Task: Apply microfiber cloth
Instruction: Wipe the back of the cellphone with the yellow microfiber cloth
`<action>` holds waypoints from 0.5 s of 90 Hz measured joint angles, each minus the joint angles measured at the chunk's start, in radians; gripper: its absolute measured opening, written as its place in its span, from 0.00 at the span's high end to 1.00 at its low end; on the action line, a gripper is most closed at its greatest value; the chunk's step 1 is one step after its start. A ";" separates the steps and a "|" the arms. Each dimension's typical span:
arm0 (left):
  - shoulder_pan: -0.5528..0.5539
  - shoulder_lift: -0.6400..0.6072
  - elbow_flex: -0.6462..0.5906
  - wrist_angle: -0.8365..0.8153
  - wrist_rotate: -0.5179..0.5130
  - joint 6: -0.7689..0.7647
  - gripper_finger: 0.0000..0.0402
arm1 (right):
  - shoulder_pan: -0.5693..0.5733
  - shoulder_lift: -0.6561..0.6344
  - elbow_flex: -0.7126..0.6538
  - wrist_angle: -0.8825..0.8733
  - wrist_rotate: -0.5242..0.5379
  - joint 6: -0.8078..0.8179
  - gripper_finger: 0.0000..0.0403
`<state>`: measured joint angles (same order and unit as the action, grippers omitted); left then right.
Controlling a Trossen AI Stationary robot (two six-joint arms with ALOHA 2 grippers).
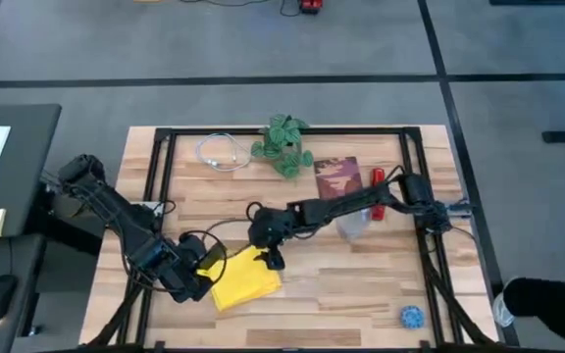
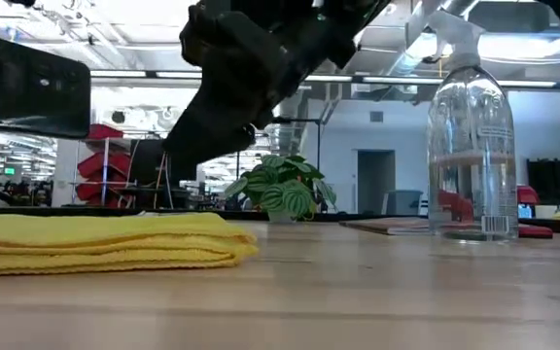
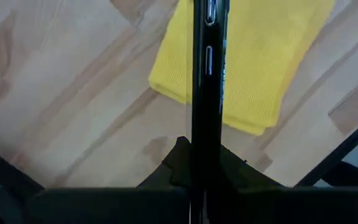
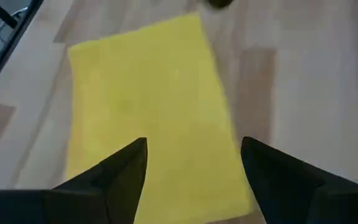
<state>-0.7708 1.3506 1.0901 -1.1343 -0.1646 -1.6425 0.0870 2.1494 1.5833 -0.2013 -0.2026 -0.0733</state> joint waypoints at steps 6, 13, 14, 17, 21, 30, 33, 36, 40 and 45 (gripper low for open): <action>0.000 0.000 0.000 0.000 0.000 -0.026 0.99 | -0.013 0.000 0.000 -0.003 -0.025 -0.047 0.42; 0.000 0.000 0.000 0.000 -0.001 -0.055 0.99 | -0.024 0.000 0.000 0.001 -0.083 -0.083 0.44; 0.000 0.000 0.000 0.000 -0.001 -0.059 0.99 | -0.024 0.000 0.000 0.002 -0.091 -0.086 0.44; 0.000 0.000 0.000 0.000 0.000 -0.070 0.99 | -0.024 0.000 0.000 0.004 -0.110 -0.091 0.45; 0.000 0.000 0.000 -0.002 -0.001 -0.085 0.99 | -0.018 0.000 0.000 0.005 -0.125 -0.093 0.46; 0.000 0.000 0.000 -0.007 -0.001 -0.110 0.99 | 0.019 0.000 0.000 0.027 -0.125 -0.143 0.46; 0.000 0.000 0.000 -0.006 -0.002 -0.115 0.99 | 0.036 0.001 0.000 0.042 -0.119 -0.168 0.46; 0.000 0.000 0.000 -0.005 -0.002 -0.119 0.99 | 0.052 0.012 0.000 0.072 -0.114 -0.190 0.45; 0.000 0.000 0.000 -0.006 -0.002 -0.120 0.98 | 0.073 0.019 0.001 0.105 -0.107 -0.205 0.44; 0.000 0.000 0.000 -0.006 -0.002 -0.120 0.98 | 0.102 0.023 -0.003 0.120 -0.071 -0.205 0.42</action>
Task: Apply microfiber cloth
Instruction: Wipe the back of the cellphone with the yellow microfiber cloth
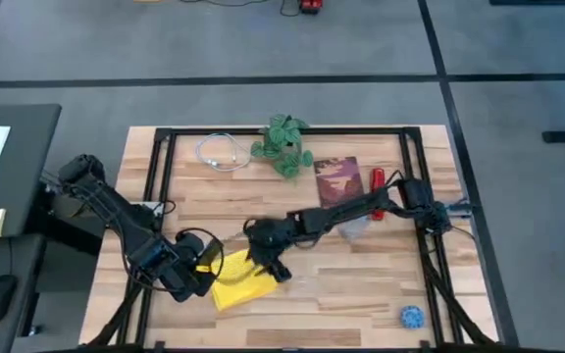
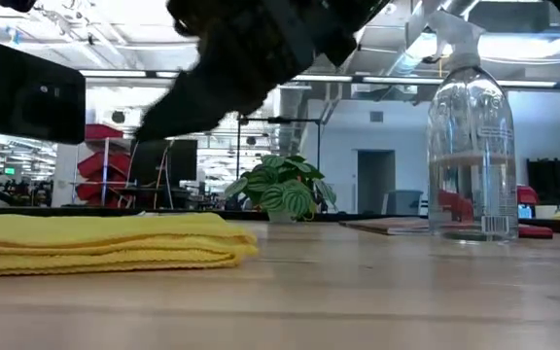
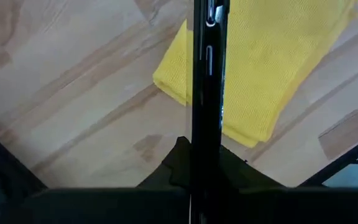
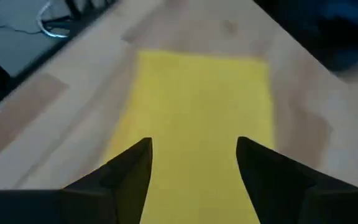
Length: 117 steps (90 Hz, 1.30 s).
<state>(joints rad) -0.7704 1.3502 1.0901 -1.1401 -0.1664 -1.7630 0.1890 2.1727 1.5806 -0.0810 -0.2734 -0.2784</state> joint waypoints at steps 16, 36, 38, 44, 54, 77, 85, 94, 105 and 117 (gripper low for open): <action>0.000 0.000 0.000 -0.018 0.018 -0.019 0.98 | 0.057 0.058 0.008 0.131 0.077 0.027 0.38; 0.000 0.000 0.000 -0.023 0.060 -0.019 0.98 | 0.050 0.171 0.116 0.146 0.081 0.084 0.38; 0.000 0.000 0.000 -0.022 0.059 -0.019 0.98 | 0.049 0.183 0.131 0.152 0.081 0.084 0.38; 0.000 0.000 0.000 -0.024 0.062 -0.022 0.98 | 0.049 0.223 0.178 0.147 0.079 0.084 0.38; 0.000 0.000 0.000 -0.023 0.087 -0.026 0.98 | 0.057 0.279 0.244 0.134 0.112 0.084 0.38; 0.000 0.000 0.000 -0.021 0.096 -0.029 0.98 | 0.056 0.321 0.288 0.017 0.164 0.092 0.45; 0.000 0.000 0.000 -0.020 0.092 -0.029 0.98 | 0.050 0.330 0.287 -0.025 0.162 0.099 0.54; 0.000 0.000 0.000 -0.013 0.084 -0.030 0.98 | 0.048 0.349 0.290 -0.096 0.161 0.129 0.70; 0.000 0.000 0.000 -0.003 0.071 -0.032 0.98 | 0.045 0.351 0.291 -0.165 0.160 0.217 0.93; 0.000 0.000 0.000 0.007 0.033 -0.031 0.98 | 0.046 0.336 0.289 -0.175 0.164 0.320 0.98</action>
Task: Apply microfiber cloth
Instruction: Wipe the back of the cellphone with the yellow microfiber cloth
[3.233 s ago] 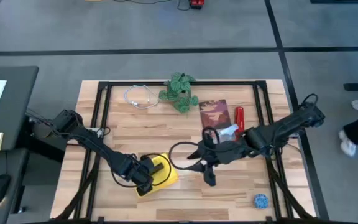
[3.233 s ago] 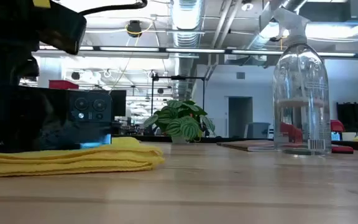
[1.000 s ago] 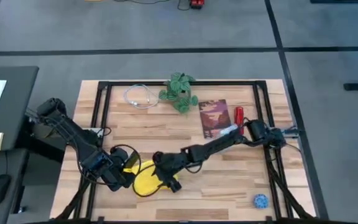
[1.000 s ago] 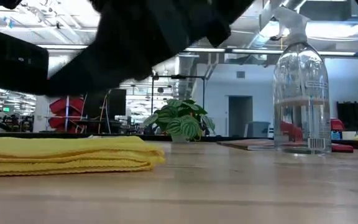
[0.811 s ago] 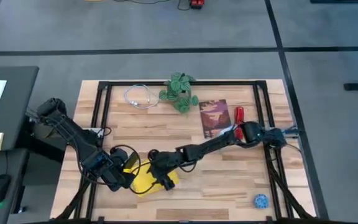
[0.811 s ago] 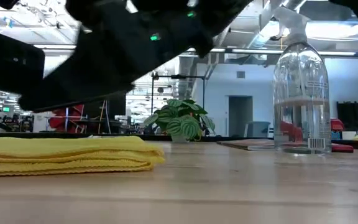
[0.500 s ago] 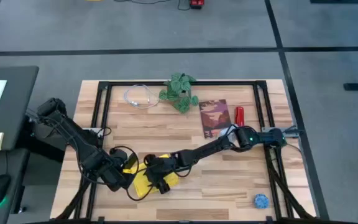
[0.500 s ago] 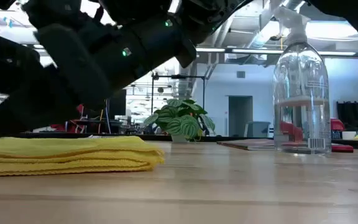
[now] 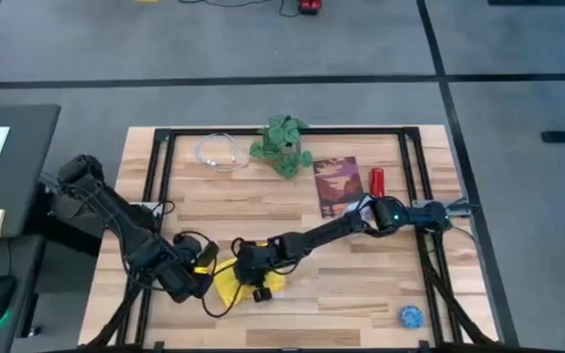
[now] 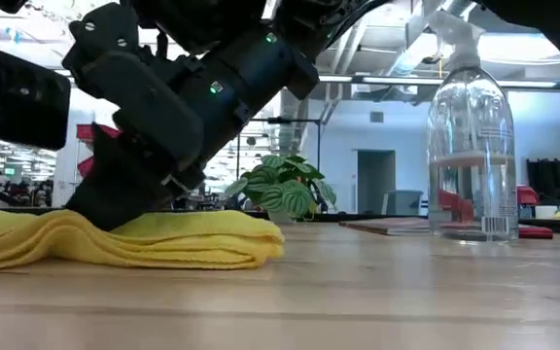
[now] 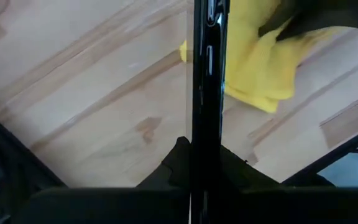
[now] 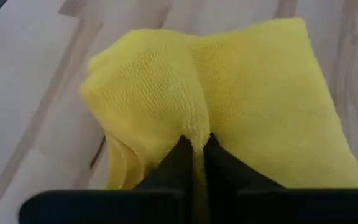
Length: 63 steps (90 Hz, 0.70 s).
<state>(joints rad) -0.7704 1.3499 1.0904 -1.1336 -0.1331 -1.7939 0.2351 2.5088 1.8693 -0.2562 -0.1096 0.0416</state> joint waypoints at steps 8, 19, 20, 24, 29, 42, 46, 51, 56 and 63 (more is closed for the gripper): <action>0.000 0.000 0.000 0.007 -0.036 0.002 0.98 | 0.001 -0.041 -0.007 -0.035 0.008 0.085 0.99; 0.001 -0.005 0.000 0.017 -0.088 0.000 0.99 | 0.009 -0.120 -0.016 -0.129 0.064 0.185 0.99; 0.001 -0.007 0.000 0.020 -0.096 -0.001 0.99 | 0.009 -0.127 -0.016 -0.138 0.072 0.194 1.00; 0.000 -0.019 0.000 0.031 -0.129 -0.002 0.99 | 0.010 -0.162 -0.017 -0.160 0.098 0.221 1.00; 0.000 -0.040 0.000 0.043 -0.179 -0.002 0.99 | 0.010 -0.214 -0.017 -0.210 0.128 0.248 1.00; -0.008 -0.115 0.000 0.095 -0.322 0.023 0.99 | 0.013 -0.377 -0.014 -0.293 0.195 0.299 1.00; -0.011 -0.140 0.000 0.110 -0.358 0.039 1.00 | 0.015 -0.425 -0.014 -0.314 0.224 0.308 1.00; -0.013 -0.169 0.000 0.124 -0.396 0.057 1.00 | 0.021 -0.487 -0.014 -0.334 0.261 0.321 1.00; -0.018 -0.196 0.000 0.148 -0.425 0.079 1.00 | 0.028 -0.550 -0.014 -0.346 0.305 0.326 1.00; -0.018 -0.230 0.000 0.204 -0.465 0.120 1.00 | 0.036 -0.634 -0.012 -0.358 0.386 0.326 1.00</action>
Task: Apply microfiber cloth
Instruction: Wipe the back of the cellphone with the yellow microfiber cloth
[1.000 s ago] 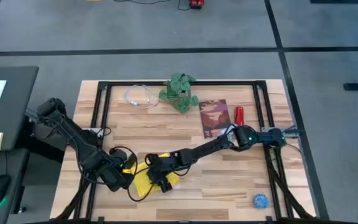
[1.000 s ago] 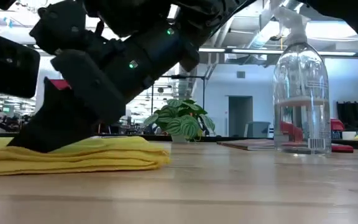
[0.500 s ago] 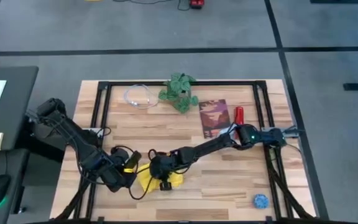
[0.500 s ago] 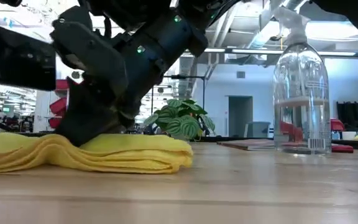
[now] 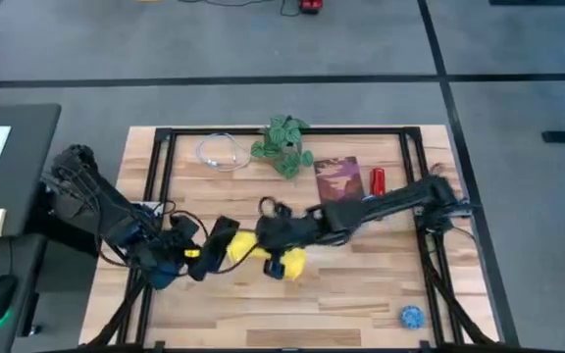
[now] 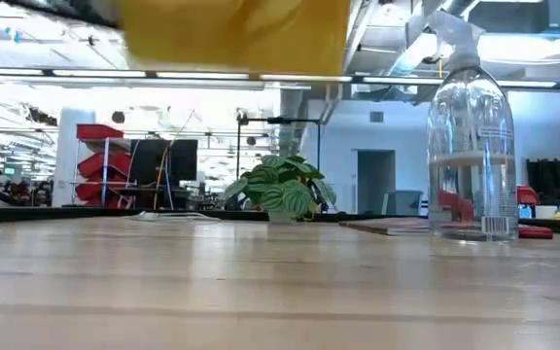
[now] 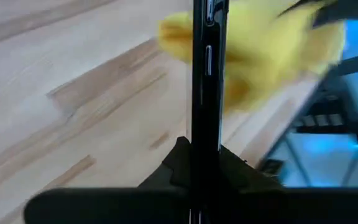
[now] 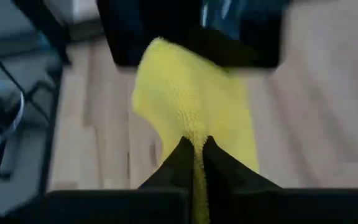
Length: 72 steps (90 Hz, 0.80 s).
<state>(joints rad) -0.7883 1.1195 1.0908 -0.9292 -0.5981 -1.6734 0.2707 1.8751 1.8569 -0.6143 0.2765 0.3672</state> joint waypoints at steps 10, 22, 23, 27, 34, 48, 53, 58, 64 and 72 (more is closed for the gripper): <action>0.000 -0.027 0.000 0.124 -0.046 0.087 1.00 | 0.014 -0.088 0.001 0.040 0.112 -0.003 1.00; 0.022 -0.029 0.000 0.274 -0.067 0.190 1.00 | 0.046 -0.144 0.002 0.185 0.250 -0.129 1.00; 0.025 -0.029 0.000 0.284 -0.068 0.198 1.00 | 0.048 -0.145 0.002 0.205 0.250 -0.157 1.00; 0.034 -0.023 0.000 0.318 -0.069 0.228 1.00 | 0.063 -0.148 0.003 0.283 0.220 -0.284 1.00; 0.054 -0.007 0.000 0.366 -0.069 0.270 0.99 | 0.089 -0.127 0.004 0.387 0.179 -0.438 1.00; 0.091 0.014 0.000 0.411 -0.041 0.287 0.99 | 0.087 -0.048 0.003 0.357 0.167 -0.412 1.00; 0.094 0.018 0.000 0.439 -0.042 0.302 0.99 | 0.079 -0.016 0.001 0.344 0.170 -0.384 1.00; 0.095 0.020 0.000 0.476 -0.042 0.331 0.99 | 0.073 0.003 0.001 0.351 0.171 -0.359 1.00; 0.094 0.020 -0.001 0.524 -0.037 0.372 0.99 | 0.074 0.018 0.004 0.361 0.145 -0.337 1.00; 0.095 0.024 -0.002 0.582 -0.035 0.421 0.99 | 0.077 0.022 0.006 0.366 0.116 -0.333 1.00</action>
<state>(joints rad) -0.6933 1.1430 1.0893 -0.3468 -0.6330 -1.2525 0.3477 1.8969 1.8629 -0.2484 0.3924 0.0337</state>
